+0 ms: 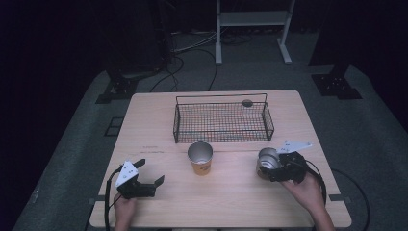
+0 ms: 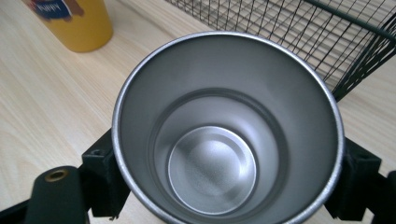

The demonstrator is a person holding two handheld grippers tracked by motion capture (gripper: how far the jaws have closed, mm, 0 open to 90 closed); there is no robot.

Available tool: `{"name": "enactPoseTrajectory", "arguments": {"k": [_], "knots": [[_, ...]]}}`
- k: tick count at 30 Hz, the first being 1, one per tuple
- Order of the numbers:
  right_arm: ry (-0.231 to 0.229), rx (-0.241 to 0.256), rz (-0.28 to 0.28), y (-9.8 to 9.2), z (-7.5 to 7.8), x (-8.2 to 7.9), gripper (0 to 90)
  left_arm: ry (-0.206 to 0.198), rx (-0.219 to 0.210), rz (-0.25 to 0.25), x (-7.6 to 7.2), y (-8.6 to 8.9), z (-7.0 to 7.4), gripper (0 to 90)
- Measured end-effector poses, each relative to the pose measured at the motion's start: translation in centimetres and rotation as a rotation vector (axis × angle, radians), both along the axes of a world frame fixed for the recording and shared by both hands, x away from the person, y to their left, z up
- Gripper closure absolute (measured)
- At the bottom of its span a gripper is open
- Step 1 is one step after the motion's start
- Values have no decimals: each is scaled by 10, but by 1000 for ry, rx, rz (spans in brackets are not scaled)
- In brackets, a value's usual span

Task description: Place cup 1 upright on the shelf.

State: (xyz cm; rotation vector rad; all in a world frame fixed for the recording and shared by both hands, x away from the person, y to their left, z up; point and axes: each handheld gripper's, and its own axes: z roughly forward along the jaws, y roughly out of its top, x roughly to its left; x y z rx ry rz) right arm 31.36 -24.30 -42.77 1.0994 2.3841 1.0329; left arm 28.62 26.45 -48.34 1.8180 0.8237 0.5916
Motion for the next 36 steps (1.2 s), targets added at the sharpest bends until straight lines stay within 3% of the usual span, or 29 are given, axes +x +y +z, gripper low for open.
{"name": "enactPoseTrajectory", "arguments": {"k": [12,17,19,36], "knots": [[12,25,37,-3,27,8,177,-1,1,-1,0,0,0,0],[18,17,52,-4,33,12,176,0,3,-1,0,0,0,0],[40,31,69,-5,37,16,176,0,4,-1,0,0,0,0],[46,44,90,-4,58,34,176,3,5,-1,0,0,0,0]]}}
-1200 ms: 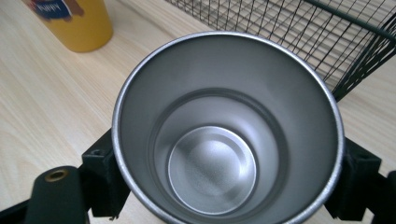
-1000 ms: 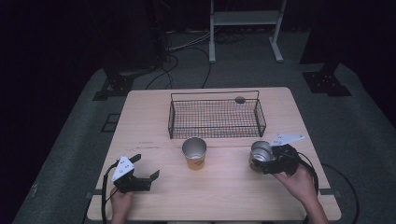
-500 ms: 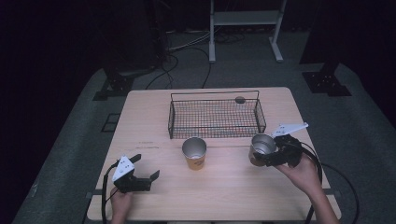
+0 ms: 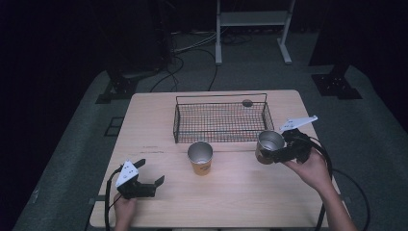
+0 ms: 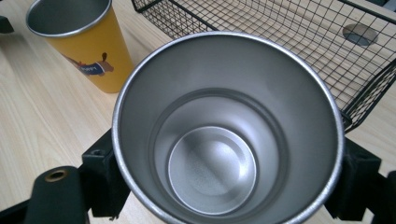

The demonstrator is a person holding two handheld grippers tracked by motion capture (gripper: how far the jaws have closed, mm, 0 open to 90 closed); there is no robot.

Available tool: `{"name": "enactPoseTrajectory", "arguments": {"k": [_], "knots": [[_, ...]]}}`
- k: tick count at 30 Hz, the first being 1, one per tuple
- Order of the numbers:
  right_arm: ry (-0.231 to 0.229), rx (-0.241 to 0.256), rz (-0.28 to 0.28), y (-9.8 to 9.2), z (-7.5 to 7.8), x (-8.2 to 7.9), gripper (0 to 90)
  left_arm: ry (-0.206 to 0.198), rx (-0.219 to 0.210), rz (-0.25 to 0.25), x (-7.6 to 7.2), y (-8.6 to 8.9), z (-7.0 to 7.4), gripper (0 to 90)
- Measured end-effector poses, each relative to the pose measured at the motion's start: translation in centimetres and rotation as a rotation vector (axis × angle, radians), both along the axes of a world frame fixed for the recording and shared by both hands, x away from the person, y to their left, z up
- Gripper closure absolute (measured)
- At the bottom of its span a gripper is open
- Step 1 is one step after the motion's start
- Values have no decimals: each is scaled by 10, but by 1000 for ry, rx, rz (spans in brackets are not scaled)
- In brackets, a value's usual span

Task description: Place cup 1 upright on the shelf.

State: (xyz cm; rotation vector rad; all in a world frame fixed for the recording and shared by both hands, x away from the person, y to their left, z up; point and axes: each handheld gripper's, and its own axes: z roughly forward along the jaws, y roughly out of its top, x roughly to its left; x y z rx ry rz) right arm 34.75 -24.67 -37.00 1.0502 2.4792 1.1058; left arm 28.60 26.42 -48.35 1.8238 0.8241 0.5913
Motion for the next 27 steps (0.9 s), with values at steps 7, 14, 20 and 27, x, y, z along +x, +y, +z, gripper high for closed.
{"name": "enactPoseTrajectory", "arguments": {"k": [7,14,20,27], "knots": [[10,0,1,1,10,9,176,-2,-5,1,0,0,0,0],[5,-7,0,5,19,20,176,-3,-2,-1,0,0,0,0],[13,-14,9,10,25,29,176,-4,0,-1,0,0,0,0],[13,-25,20,16,32,40,176,-2,-2,-1,0,0,0,0]]}}
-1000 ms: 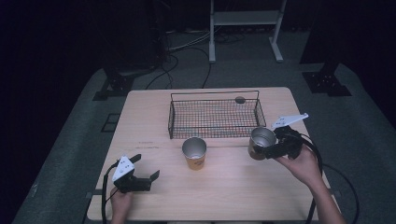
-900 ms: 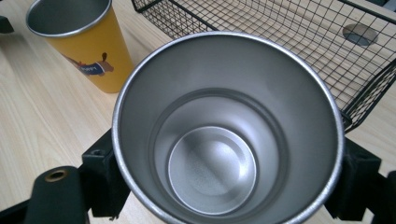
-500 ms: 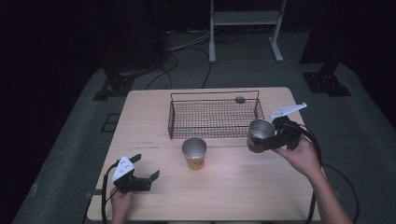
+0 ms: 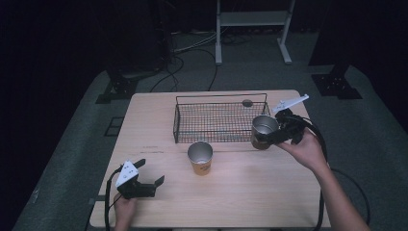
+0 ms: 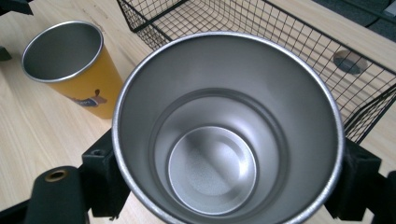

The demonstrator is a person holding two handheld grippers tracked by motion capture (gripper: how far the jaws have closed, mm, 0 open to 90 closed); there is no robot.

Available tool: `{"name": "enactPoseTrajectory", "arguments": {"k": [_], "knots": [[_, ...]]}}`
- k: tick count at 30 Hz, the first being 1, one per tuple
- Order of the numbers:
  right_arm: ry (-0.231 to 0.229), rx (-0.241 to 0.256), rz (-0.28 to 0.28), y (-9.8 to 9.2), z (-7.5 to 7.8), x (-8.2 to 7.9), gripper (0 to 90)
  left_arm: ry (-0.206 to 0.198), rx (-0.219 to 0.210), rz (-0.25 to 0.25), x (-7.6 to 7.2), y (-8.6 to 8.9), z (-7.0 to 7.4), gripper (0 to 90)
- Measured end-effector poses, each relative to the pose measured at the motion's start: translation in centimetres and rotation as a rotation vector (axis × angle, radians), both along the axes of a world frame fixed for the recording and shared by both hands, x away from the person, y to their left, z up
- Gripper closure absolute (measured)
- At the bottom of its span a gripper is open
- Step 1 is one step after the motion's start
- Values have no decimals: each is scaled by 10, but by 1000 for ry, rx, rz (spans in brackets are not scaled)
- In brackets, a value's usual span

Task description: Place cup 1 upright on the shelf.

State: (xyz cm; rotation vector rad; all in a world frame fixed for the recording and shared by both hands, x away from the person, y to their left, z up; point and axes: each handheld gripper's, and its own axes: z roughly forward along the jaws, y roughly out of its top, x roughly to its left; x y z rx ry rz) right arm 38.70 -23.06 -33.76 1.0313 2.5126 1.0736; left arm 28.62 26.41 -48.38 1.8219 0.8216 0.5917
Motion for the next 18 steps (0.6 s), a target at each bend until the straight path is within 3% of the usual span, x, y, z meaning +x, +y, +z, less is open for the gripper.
{"name": "enactPoseTrajectory", "arguments": {"k": [18], "knots": [[2,-4,6,16,19,35,176,-1,-5,0,0,0,0,0]]}}
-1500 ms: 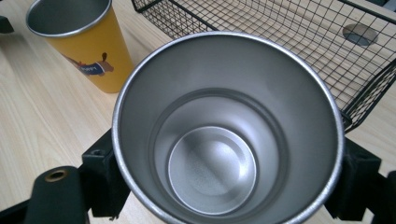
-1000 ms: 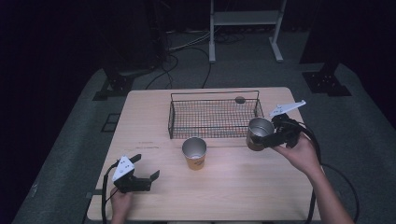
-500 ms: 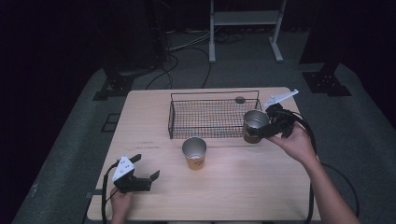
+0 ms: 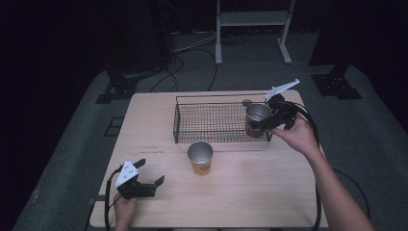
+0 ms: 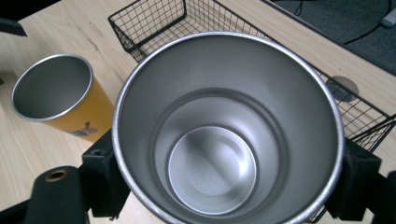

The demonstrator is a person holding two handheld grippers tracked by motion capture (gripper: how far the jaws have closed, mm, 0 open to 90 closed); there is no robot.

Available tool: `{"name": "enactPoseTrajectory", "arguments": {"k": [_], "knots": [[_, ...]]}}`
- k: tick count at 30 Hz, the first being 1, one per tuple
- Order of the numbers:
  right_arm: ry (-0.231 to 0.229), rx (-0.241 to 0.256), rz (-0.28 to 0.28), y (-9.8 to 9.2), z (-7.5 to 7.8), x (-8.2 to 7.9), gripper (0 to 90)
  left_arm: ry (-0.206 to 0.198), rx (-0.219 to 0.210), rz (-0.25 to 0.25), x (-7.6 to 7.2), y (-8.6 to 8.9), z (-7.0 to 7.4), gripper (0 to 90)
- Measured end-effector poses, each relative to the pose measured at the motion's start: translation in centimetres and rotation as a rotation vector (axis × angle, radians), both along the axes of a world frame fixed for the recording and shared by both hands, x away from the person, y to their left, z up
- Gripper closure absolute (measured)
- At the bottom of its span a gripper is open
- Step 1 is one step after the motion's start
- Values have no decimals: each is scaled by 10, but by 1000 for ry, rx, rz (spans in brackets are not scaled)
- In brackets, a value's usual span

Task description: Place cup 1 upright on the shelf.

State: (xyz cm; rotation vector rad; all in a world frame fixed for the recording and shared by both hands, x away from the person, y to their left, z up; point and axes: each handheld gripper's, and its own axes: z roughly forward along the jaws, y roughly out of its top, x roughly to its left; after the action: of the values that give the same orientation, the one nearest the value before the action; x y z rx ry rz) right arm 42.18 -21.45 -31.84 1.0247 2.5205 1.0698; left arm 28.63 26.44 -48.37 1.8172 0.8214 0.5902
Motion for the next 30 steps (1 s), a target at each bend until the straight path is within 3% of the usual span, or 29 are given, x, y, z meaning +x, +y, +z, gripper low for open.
{"name": "enactPoseTrajectory", "arguments": {"k": [12,14,22,30], "knots": [[23,-8,-39,8,-1,31,176,0,0,0,0,0,0,0],[23,-32,-51,12,-2,38,176,0,0,0,0,0,0,0],[21,-45,-69,18,-2,54,176,1,1,0,0,0,0,0],[26,-12,-103,23,-3,69,176,-1,0,-1,0,0,0,0]]}}
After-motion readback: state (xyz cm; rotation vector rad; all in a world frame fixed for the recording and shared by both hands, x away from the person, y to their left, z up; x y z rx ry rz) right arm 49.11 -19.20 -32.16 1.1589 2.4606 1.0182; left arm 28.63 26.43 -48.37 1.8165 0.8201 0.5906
